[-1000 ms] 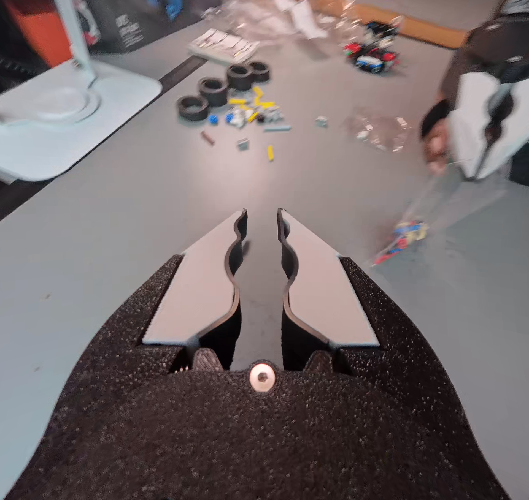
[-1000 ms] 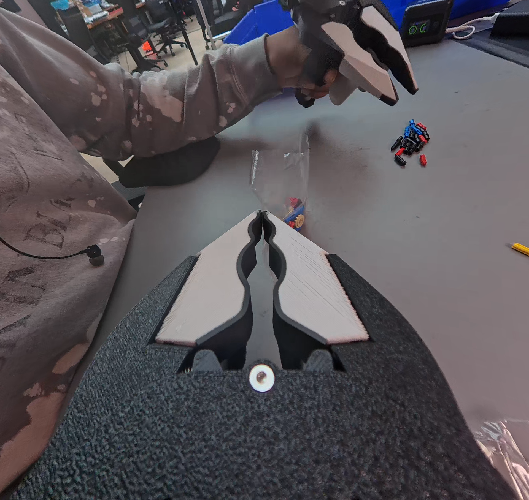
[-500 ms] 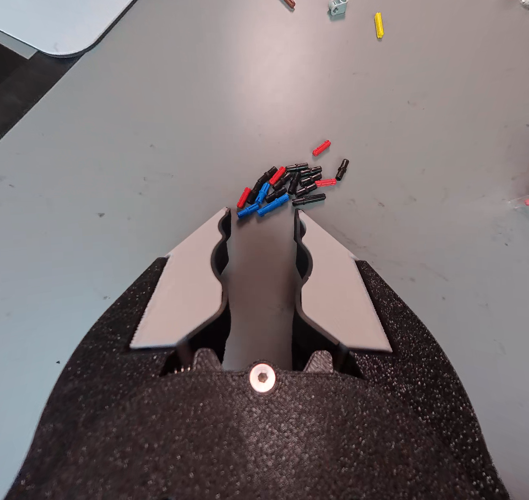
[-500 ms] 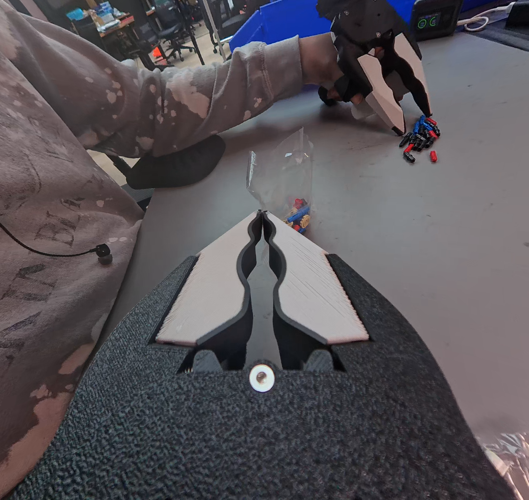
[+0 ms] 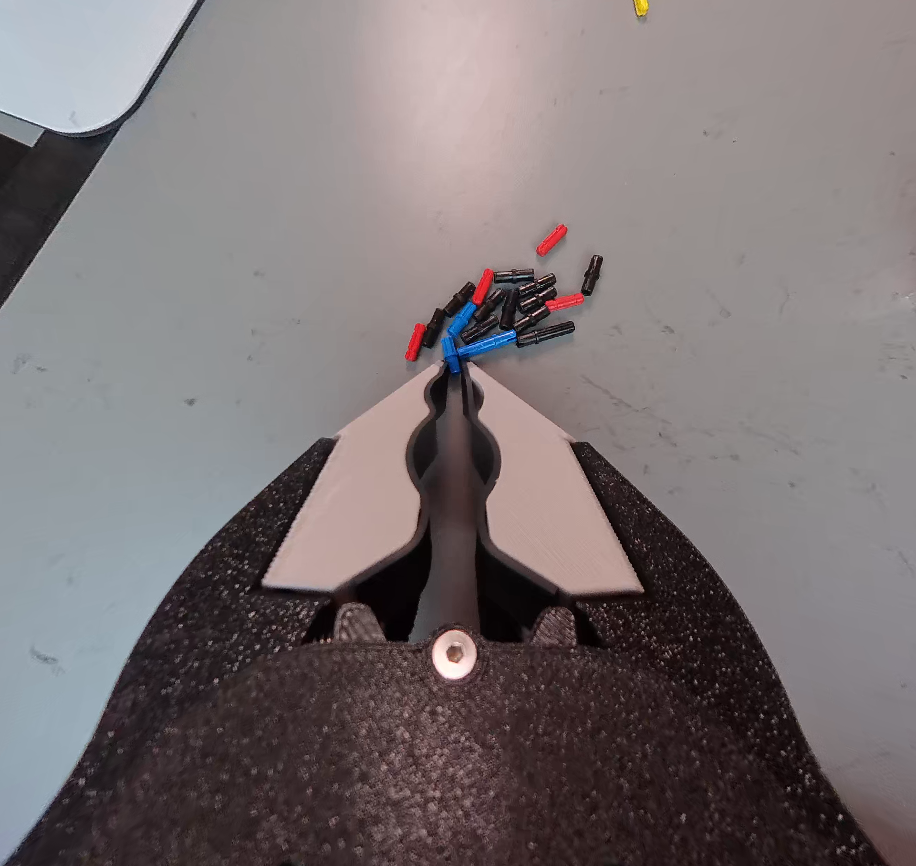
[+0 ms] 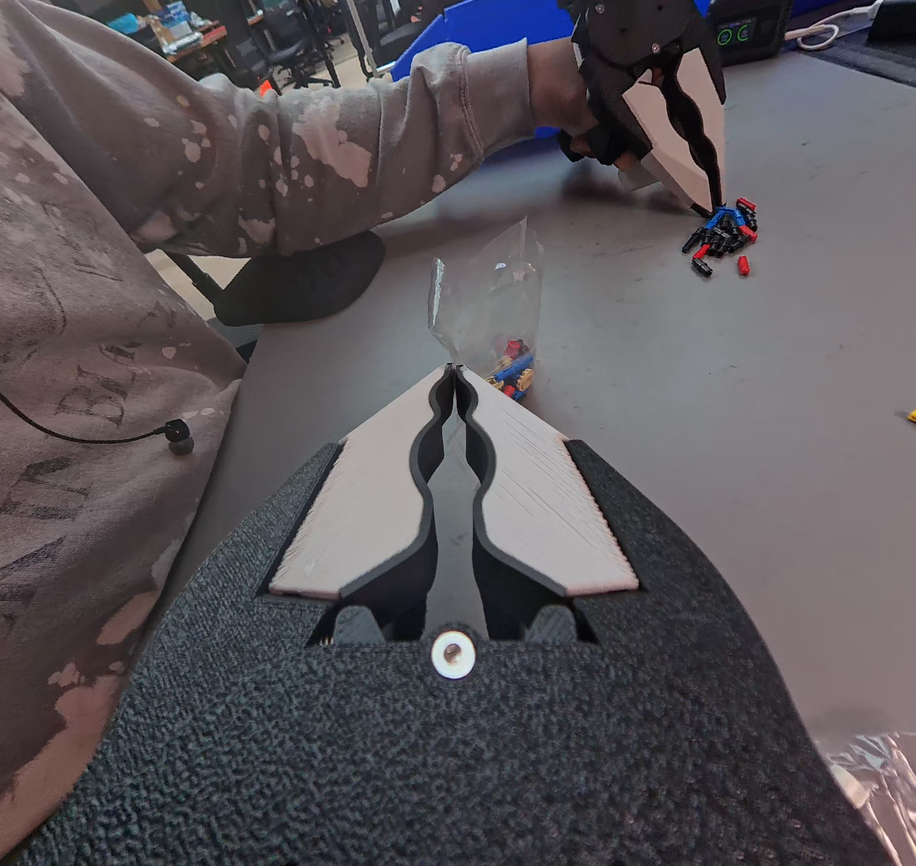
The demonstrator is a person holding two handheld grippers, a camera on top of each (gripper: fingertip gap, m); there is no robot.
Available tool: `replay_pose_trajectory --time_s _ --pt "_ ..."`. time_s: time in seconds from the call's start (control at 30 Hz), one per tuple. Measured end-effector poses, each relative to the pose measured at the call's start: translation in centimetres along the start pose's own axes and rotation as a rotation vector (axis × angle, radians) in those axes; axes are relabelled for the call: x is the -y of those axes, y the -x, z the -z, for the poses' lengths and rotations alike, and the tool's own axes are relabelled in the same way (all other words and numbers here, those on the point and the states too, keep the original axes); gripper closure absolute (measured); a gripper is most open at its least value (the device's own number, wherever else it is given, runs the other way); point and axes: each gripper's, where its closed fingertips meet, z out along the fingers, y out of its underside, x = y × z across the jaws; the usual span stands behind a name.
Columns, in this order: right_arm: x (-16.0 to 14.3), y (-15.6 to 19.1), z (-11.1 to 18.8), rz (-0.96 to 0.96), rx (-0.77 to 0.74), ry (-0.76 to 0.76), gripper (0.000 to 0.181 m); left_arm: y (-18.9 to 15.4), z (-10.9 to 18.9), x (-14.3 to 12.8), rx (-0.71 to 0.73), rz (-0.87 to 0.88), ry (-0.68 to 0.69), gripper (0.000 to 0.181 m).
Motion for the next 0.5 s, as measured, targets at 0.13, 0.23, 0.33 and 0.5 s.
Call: replay_pose_trajectory --time_s 0.13,0.23,0.33,0.5 --pt "-0.2 0.1 -0.1 0.013 -0.003 0.009 0.181 -0.1 0.1 -0.1 0.006 -0.030 0.040 0.167" --pt "-0.3 0.3 -0.3 0.023 0.000 0.016 0.181 -0.4 0.2 -0.1 -0.018 -0.023 0.080 0.160" --pt "-0.5 0.5 -0.5 0.036 0.004 0.029 0.181 -0.3 0.1 -0.1 -0.028 -0.014 0.122 0.160" --pt "-1.2 1.1 -0.9 0.071 0.023 0.069 0.181 -0.2 0.0 -0.1 -0.047 0.010 0.189 0.161"
